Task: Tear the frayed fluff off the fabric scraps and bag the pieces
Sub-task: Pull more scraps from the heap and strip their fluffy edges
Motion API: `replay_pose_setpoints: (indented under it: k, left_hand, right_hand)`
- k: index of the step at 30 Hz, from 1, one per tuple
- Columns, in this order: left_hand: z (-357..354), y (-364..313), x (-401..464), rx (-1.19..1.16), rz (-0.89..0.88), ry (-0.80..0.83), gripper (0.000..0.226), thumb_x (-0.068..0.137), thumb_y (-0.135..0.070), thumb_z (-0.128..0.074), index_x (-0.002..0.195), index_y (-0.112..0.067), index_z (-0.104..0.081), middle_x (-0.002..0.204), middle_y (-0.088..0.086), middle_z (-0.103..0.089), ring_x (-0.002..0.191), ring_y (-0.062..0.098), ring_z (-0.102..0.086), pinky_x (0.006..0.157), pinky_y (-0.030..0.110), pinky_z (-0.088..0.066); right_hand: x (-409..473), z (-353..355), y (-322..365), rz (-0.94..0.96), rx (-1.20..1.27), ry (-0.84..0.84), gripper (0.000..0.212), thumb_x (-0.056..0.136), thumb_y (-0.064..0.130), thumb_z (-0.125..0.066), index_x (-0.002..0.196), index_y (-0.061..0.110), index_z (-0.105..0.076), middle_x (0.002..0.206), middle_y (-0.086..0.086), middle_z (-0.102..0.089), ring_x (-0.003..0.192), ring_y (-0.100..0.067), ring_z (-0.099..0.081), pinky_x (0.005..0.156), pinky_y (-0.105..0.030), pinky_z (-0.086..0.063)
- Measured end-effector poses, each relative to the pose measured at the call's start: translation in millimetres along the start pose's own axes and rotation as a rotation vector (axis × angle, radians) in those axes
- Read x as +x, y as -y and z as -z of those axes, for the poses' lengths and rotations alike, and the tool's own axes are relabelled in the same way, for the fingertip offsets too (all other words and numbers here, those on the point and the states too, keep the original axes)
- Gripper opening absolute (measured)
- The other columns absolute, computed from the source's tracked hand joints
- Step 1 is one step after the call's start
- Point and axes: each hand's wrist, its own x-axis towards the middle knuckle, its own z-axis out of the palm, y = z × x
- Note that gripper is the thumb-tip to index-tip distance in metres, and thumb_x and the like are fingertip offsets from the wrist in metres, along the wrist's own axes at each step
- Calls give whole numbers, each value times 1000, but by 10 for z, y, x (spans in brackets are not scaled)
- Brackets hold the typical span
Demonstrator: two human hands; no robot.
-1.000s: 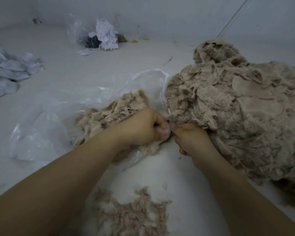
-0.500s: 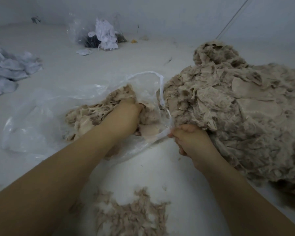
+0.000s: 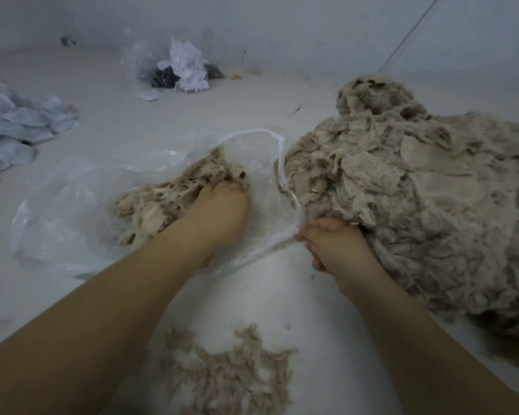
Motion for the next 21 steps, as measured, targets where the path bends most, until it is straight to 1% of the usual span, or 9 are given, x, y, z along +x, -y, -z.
replay_pose_setpoints:
  k: [2,4,6,9,12,15,17,19,21]
  left_hand:
    - [-28,-156,-121,-2,-75,-172,22,90,-16,-55,109,-14,-66,121,10,-55,123,32,-45,99,46,-31]
    - [-53,-327,-226,-36,-167,-339,9,88,-20,-58,93,-16,-65,94,3,-47,107,29,-47,79,41,-21]
    - [-113,-383,-230,-34,-227,-265,8,86,-16,-57,87,-15,-65,87,2,-40,102,29,-44,74,39,-15]
    - [-134,-217,-161,-16,-81,-11,21,81,-5,-53,98,-10,-65,108,10,-54,114,32,-46,101,45,-27]
    - [-140,11,-64,-51,52,61,31,86,-1,-47,115,-5,-60,126,14,-49,119,34,-46,107,47,-29]
    - [-114,78,-75,-74,49,74,35,87,0,-45,120,-6,-58,130,14,-45,125,36,-42,109,50,-27]
    - [-98,-2,-154,-69,-48,-64,27,85,-3,-51,108,-12,-63,116,8,-48,118,31,-42,100,49,-30]
    - [-75,-108,-232,-81,-118,-207,8,90,-17,-56,82,-15,-58,93,1,-44,101,26,-42,79,38,-27]
    - [-34,-193,-296,-111,-133,-128,41,97,-38,-52,64,-16,-41,73,-2,-40,76,20,-43,69,33,-25]
  right_hand:
    - [5,2,-6,1,5,7,24,98,14,-56,77,6,-64,35,13,-38,31,-1,-29,34,-15,-27]
    - [13,7,-12,9,0,9,22,97,15,-57,79,6,-65,38,12,-38,33,-2,-30,35,-15,-28]
    - [22,9,-20,12,-16,4,21,96,15,-58,78,8,-66,38,12,-39,33,-1,-31,35,-15,-30]
    - [23,8,-24,-1,-20,-5,22,95,14,-58,75,10,-66,37,12,-40,31,0,-33,34,-15,-31]
    - [21,14,-22,0,-14,-5,26,96,16,-58,73,11,-65,37,12,-40,30,-1,-34,34,-16,-31]
    - [17,15,-17,0,-15,-3,26,97,18,-58,73,11,-66,37,13,-40,31,-1,-34,35,-16,-32]
    - [20,18,-17,3,-9,-6,26,97,18,-58,73,12,-65,37,12,-40,31,-1,-33,35,-16,-32]
    - [22,17,-21,9,1,-5,27,97,17,-58,72,12,-64,37,12,-40,31,-1,-33,34,-16,-31]
    - [26,13,-28,16,10,-4,27,97,18,-58,72,13,-64,37,12,-40,31,-1,-34,34,-16,-31]
